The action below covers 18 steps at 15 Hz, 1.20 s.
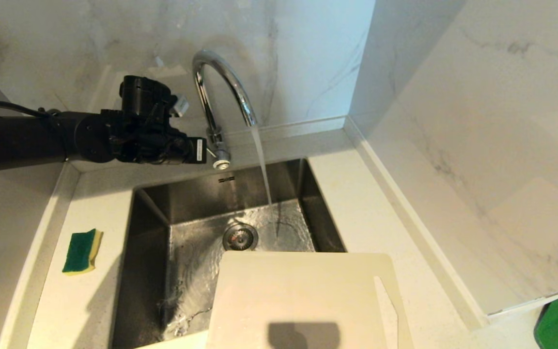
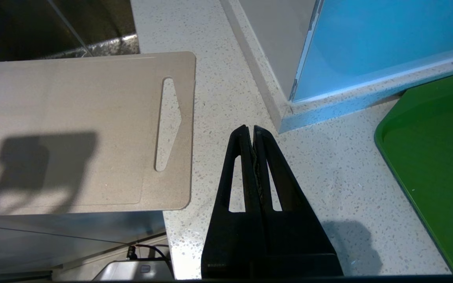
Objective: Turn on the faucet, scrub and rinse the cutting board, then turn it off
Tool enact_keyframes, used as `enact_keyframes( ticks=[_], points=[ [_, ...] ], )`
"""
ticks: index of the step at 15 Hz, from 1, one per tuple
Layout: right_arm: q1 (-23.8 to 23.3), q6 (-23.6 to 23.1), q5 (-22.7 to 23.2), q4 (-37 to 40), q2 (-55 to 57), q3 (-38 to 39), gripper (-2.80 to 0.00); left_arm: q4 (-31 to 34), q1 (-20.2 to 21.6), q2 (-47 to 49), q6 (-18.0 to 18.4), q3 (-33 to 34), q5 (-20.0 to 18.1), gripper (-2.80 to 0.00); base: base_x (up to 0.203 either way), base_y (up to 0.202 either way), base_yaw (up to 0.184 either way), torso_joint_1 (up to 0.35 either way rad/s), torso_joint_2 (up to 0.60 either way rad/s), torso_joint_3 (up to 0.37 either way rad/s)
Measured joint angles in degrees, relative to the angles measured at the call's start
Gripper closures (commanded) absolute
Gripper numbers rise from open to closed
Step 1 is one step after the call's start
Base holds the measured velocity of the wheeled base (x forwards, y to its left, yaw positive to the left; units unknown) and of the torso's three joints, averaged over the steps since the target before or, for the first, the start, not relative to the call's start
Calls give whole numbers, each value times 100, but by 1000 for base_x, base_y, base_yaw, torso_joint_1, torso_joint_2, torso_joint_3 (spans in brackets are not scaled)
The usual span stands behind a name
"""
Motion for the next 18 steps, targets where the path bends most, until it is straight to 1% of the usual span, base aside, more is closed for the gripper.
enact_keyframes(
  ticks=[18],
  points=[
    [0,0,1,-1,0,0,0,-2,-2,2,2,0,0,0,0,0,0,0,0,0]
  ],
)
